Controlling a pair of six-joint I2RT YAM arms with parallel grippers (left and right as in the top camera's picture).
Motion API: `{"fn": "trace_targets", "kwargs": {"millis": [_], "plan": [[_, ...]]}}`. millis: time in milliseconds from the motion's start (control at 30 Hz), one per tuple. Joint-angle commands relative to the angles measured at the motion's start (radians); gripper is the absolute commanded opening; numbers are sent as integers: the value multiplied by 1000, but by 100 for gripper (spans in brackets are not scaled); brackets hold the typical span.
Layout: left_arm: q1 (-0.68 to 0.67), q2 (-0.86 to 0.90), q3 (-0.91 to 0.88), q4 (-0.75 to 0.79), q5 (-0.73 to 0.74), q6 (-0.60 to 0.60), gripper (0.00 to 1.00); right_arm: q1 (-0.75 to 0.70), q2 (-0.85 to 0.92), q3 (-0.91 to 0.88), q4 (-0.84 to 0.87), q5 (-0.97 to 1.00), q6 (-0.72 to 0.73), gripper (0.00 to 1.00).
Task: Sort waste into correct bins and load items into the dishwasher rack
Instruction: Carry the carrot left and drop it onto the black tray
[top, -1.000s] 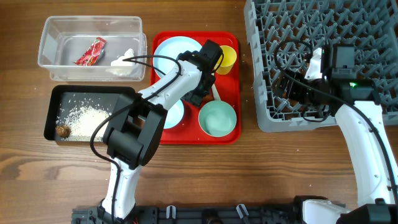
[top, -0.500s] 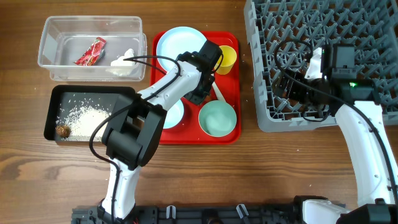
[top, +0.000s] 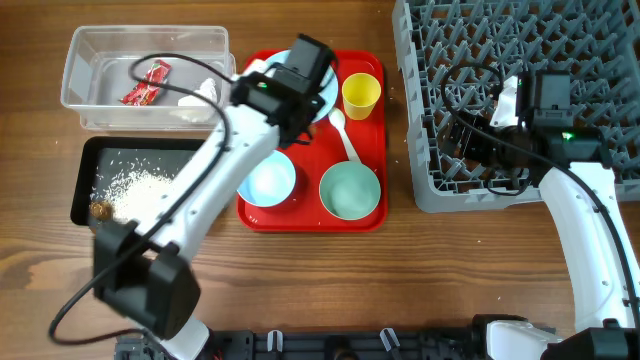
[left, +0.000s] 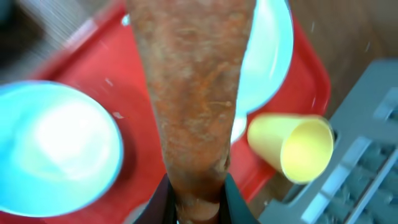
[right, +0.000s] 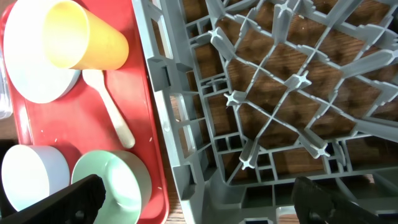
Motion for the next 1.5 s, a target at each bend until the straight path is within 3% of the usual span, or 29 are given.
{"fn": "trace_targets", "kwargs": {"millis": [0,133,233,333,600,967,1067,1200,1333,1367,1467], "plan": [[131,-137,0,-134,-103,25,4,1,-12,2,2,13,-21,100],[364,-169,-3,-323,-101,21,4,1,-12,2,3,13,-21,100],[519,-168,-50,-321,-86,21,4,1,-12,2,9,13,-20,100],[645,-168,-175,-214,-61,21,4,1,-12,2,10,13,-20,100],[668,-166,-554,286,16,18,6,1,-12,2,5,13,-17,100],[666,-3,-591,451,57,9,8,1,-12,2,-2,13,-18,100],[666,13,-591,457,57,10,17,1,-12,2,-2,13,-17,100],[666,13,-591,457,58,10,37,1,-12,2,-6,13,-18,100],[667,-11,-588,458,57,32,41,1,-12,2,-6,13,-18,100],[667,-37,-578,457,58,77,42,1,-12,2,-6,13,-18,100],[666,-146,-517,389,61,255,57,1,-12,2,-6,13,-18,100]]}}
